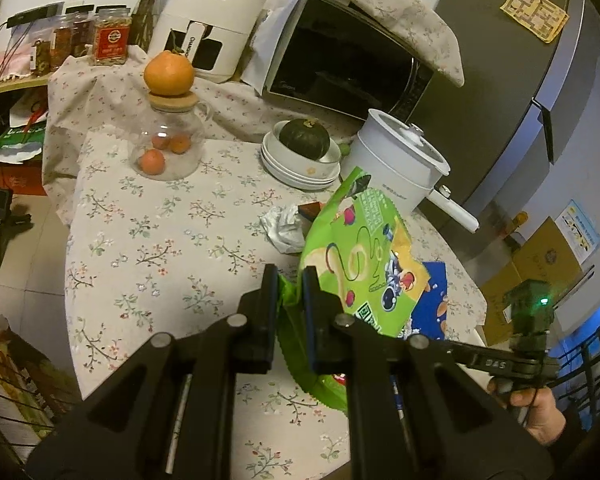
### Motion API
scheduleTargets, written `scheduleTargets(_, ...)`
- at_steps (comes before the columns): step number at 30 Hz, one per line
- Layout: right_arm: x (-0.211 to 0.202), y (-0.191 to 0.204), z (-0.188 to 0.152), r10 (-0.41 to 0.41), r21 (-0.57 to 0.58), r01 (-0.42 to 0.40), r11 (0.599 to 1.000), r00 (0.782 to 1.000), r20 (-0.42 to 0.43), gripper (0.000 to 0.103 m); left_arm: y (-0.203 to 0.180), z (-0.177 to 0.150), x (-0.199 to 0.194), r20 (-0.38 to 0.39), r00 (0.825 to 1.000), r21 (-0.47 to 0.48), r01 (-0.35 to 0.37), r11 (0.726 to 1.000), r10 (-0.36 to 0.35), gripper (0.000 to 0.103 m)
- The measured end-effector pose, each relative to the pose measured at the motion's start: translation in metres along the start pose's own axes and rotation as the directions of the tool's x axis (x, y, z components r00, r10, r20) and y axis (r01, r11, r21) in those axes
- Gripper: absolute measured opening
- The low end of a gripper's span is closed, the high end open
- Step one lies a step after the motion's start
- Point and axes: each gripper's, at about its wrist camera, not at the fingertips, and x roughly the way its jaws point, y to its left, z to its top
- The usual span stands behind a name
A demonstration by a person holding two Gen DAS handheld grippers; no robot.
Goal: Collect trash
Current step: 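Hold the green bag in the left tool while the right tool grasps the blue almond box, then carry the green bag and blue box over the white bin with both tools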
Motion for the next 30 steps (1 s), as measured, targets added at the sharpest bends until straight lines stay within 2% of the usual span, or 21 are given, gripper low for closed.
scheduleTargets(4,-0.020,0.001,-0.005,-0.025,-0.029,0.025,0.999,1.000,0.016,0.025,-0.005,0.000,0.001,0.001,1.000,0.002,0.010,1.000,-0.010,0.013)
scheduleTargets(14,-0.079,-0.032,-0.004,-0.071,0.023,0.069,0.997,0.992,0.103,0.025,-0.031,-0.004,0.012,-0.033,0.997,0.023,0.073,0.997,-0.072,0.013)
scheduleTargets(30,-0.160,-0.098,-0.031,-0.210,0.148,0.187,0.971,0.965,0.159,0.025,-0.123,-0.021,0.041,-0.115,0.979,0.155,0.186,0.970,-0.169,0.013)
